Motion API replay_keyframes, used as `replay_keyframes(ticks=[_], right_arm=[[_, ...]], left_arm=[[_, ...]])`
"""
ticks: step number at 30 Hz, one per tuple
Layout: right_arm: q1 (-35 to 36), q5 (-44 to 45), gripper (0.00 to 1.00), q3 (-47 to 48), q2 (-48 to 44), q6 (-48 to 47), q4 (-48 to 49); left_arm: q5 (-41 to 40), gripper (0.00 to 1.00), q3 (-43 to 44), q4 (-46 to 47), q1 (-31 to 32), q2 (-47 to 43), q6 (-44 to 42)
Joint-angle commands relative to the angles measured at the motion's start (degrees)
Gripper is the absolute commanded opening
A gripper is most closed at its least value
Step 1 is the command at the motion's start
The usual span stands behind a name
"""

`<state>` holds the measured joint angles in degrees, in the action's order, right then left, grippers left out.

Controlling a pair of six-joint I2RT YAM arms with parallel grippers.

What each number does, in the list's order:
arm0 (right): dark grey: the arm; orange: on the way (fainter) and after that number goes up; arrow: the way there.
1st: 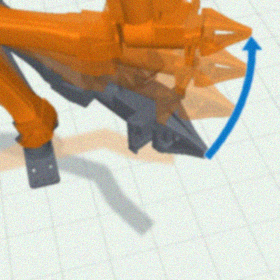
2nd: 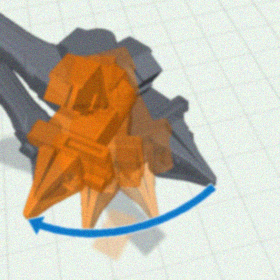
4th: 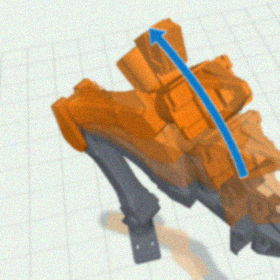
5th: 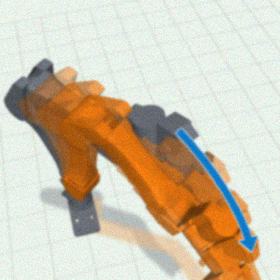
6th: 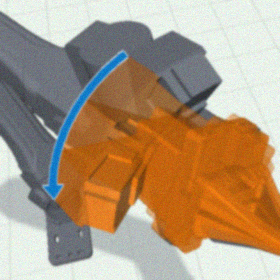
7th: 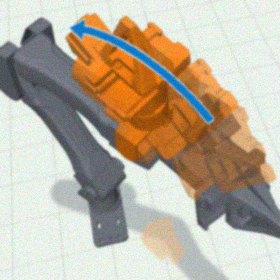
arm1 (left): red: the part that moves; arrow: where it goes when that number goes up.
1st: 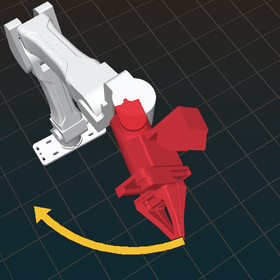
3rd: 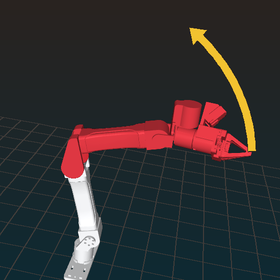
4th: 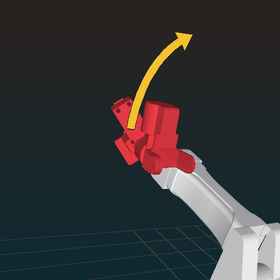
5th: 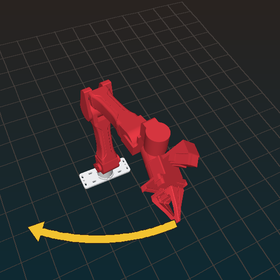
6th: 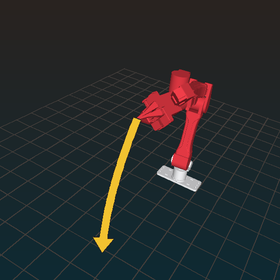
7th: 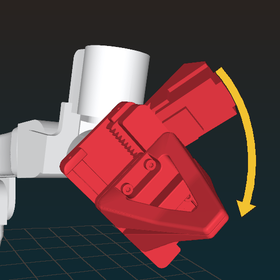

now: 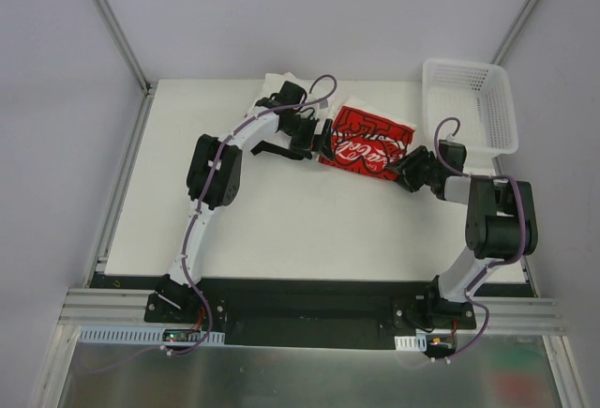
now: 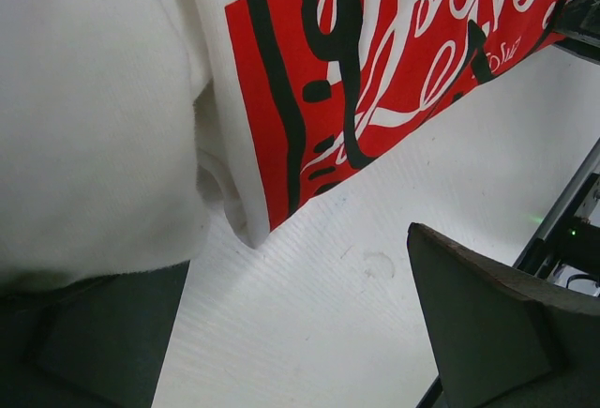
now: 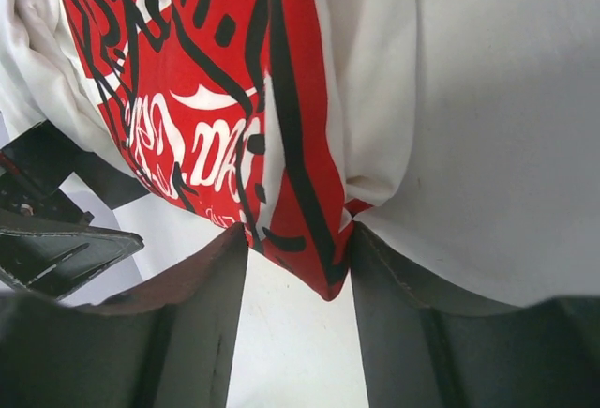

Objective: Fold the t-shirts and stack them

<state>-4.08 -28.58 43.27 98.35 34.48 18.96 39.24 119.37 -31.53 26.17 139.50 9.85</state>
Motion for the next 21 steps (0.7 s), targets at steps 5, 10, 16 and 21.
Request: replay_keyframes(ticks=[5, 10, 16, 21], right_arm=[[-0.1, 1.6, 0.34, 0.1, -0.7, 0.7, 5.0], [0.1, 1.8, 0.01, -0.5, -1.2, 0.7, 4.9], [0.6, 2.0, 0.00, -2.7, -4.3, 0.6, 3.8], [1.9, 1.7, 0.01, -5.5, -9.6, 1.0, 1.3]], left_arm=[[-0.3, 0.97, -1.8, 3.3, -0.6, 0.2, -0.4], [-0.2, 0.97, -2.2, 3.8, -0.6, 0.3, -0.3], [-0.5, 0.97, -2.7, 3.8, -0.6, -0.3, -0.4], [-0.7, 0.96, -3.8, 3.8, -0.5, -1.5, -0.4]])
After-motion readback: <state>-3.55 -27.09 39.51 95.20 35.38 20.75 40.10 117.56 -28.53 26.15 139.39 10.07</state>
